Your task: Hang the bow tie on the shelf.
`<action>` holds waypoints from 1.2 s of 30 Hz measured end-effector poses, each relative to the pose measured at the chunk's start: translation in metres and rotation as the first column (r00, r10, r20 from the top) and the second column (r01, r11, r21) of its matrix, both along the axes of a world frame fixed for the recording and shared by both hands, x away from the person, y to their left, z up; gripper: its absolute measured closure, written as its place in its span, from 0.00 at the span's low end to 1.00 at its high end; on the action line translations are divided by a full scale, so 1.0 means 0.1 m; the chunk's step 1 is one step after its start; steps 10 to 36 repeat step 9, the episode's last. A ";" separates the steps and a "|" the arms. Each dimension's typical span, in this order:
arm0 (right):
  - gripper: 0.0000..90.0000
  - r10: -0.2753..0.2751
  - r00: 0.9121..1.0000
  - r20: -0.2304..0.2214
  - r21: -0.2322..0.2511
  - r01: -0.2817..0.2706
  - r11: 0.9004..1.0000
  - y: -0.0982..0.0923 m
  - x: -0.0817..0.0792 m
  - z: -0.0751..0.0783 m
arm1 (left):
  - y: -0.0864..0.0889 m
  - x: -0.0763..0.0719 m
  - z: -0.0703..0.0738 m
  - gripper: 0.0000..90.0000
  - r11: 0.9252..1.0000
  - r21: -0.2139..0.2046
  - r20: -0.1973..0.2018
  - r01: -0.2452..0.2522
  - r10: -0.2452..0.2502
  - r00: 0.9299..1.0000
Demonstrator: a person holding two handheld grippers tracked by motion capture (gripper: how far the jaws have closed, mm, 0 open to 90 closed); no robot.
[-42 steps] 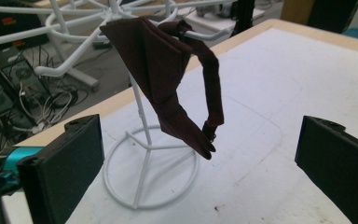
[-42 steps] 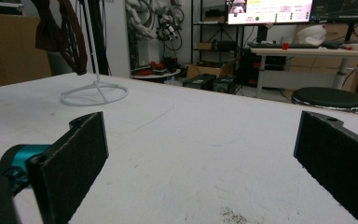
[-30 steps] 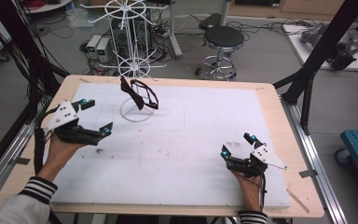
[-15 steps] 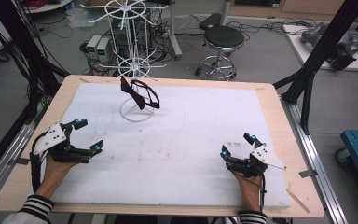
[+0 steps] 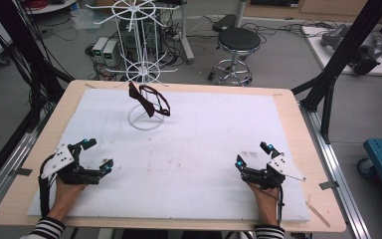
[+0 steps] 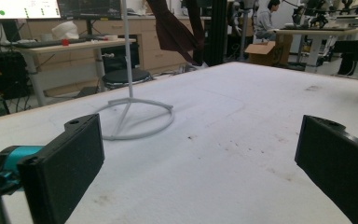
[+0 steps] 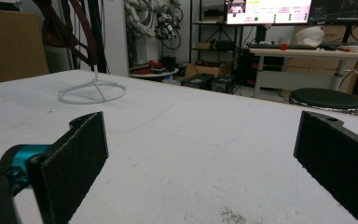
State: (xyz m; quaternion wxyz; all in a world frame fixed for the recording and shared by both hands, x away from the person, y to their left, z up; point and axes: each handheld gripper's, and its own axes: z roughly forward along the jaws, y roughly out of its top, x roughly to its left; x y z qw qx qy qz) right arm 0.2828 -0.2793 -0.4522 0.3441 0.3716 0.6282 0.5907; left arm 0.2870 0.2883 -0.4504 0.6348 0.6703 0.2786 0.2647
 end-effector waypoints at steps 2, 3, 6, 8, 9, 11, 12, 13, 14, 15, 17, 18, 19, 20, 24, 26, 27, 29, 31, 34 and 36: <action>0.02 0.000 1.000 0.001 -0.001 0.000 1.000 0.00 0.00 0.00 | 0.00 -0.01 0.00 0.02 1.000 -0.003 0.013 -0.007 0.007 1.000; 0.02 0.000 1.000 -0.002 0.001 0.000 1.000 0.00 0.00 0.00 | 0.01 -0.01 0.00 0.02 1.000 -0.007 0.012 -0.005 0.005 1.000; 0.02 0.000 1.000 -0.003 0.004 0.000 1.000 0.00 0.00 0.00 | 0.02 -0.02 -0.01 0.02 1.000 -0.019 0.025 -0.010 0.010 1.000; 0.02 -0.001 1.000 0.001 -0.002 0.001 1.000 0.00 0.00 0.00 | 0.03 -0.03 -0.02 0.02 0.999 -0.033 0.033 -0.010 0.011 0.999; 0.02 -0.001 1.000 0.002 -0.004 0.001 1.000 0.00 0.00 0.00 | 0.03 -0.03 -0.02 0.02 0.999 -0.038 0.037 -0.013 0.015 0.999; 0.02 -0.001 1.000 0.002 -0.004 0.001 1.000 0.00 0.00 0.00 | 0.03 -0.03 -0.02 0.02 0.999 -0.038 0.037 -0.013 0.015 0.999; 0.02 -0.001 1.000 0.002 -0.004 0.001 1.000 0.00 0.00 0.00 | 0.03 -0.03 -0.02 0.02 0.999 -0.038 0.037 -0.013 0.015 0.999; 0.02 -0.001 1.000 0.002 -0.004 0.001 1.000 0.00 0.00 0.00 | 0.03 -0.03 -0.02 0.02 0.999 -0.038 0.037 -0.013 0.015 0.999; 0.02 -0.001 1.000 0.002 -0.004 0.001 1.000 0.00 0.00 0.00 | 0.03 -0.03 -0.02 0.02 0.999 -0.038 0.037 -0.013 0.015 0.999; 0.02 -0.001 1.000 0.002 -0.004 0.001 1.000 0.00 0.00 0.00 | 0.03 -0.03 -0.02 0.02 0.999 -0.038 0.037 -0.013 0.015 0.999; 0.02 -0.001 1.000 0.002 -0.004 0.001 1.000 0.00 0.00 0.00 | 0.03 -0.03 -0.02 0.02 0.999 -0.038 0.037 -0.013 0.015 0.999; 0.02 -0.001 1.000 0.002 -0.004 0.001 1.000 0.00 0.00 0.00 | 0.03 -0.03 -0.02 0.02 0.999 -0.038 0.037 -0.013 0.015 0.999; 0.02 -0.001 1.000 0.002 -0.004 0.001 1.000 0.00 0.00 0.00 | 0.03 -0.03 -0.02 0.02 0.999 -0.038 0.037 -0.013 0.015 0.999; 0.02 -0.001 1.000 0.002 -0.004 0.001 1.000 0.00 0.00 0.00 | 0.03 -0.03 -0.02 0.02 0.999 -0.038 0.037 -0.013 0.015 0.999; 0.02 -0.001 1.000 0.002 -0.004 0.001 1.000 0.00 0.00 0.00 | 0.03 -0.03 -0.02 0.02 0.999 -0.038 0.037 -0.013 0.015 0.999; 0.02 -0.001 1.000 0.002 -0.004 0.001 1.000 0.00 0.00 0.00 | 0.03 -0.03 -0.02 0.02 0.999 -0.038 0.037 -0.013 0.015 0.999; 0.02 -0.001 1.000 0.002 -0.004 0.001 1.000 0.00 0.00 0.00 | 0.03 -0.03 -0.02 0.02 0.999 -0.038 0.037 -0.013 0.015 0.999; 0.02 -0.001 1.000 0.002 -0.004 0.001 1.000 0.00 0.00 0.00 | 0.03 -0.03 -0.02 0.02 0.999 -0.038 0.037 -0.013 0.015 0.999; 0.02 -0.001 1.000 0.002 -0.004 0.001 1.000 0.00 0.00 0.00 | 0.03 -0.03 -0.02 0.02 0.999 -0.038 0.037 -0.013 0.015 0.999; 0.02 -0.001 1.000 0.002 -0.004 0.001 1.000 0.00 0.00 0.00 | 0.03 -0.03 -0.02 0.02 0.999 -0.038 0.037 -0.013 0.015 0.999; 0.02 -0.001 1.000 0.002 -0.004 0.001 1.000 0.00 0.00 0.00 | 0.03 -0.03 -0.02 0.02 0.999 -0.038 0.037 -0.013 0.015 0.999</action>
